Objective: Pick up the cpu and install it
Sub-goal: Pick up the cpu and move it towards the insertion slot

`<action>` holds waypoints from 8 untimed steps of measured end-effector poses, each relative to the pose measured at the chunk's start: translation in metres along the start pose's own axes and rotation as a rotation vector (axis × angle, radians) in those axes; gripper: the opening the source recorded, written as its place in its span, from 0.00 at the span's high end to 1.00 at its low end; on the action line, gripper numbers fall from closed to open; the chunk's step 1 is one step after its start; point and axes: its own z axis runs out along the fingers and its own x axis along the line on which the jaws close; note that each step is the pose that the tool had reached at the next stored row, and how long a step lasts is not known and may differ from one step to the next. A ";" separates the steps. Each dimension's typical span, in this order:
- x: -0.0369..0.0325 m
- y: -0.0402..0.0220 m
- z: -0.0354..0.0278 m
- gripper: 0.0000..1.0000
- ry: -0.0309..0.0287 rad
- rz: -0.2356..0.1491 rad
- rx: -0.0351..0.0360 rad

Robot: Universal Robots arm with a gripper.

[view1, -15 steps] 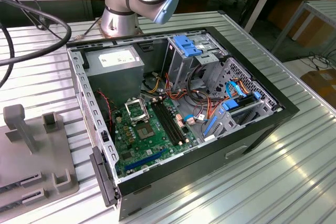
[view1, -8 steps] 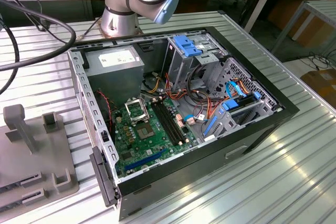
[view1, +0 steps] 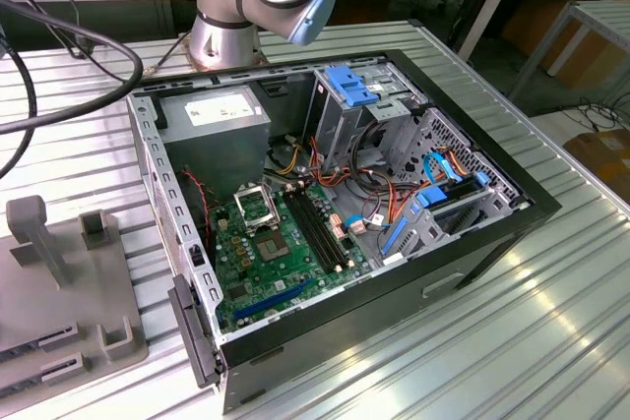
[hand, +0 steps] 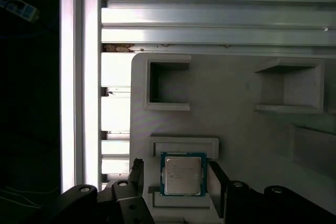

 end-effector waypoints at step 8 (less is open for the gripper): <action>-0.0003 -0.0022 0.0055 0.40 -0.0002 0.003 -0.0001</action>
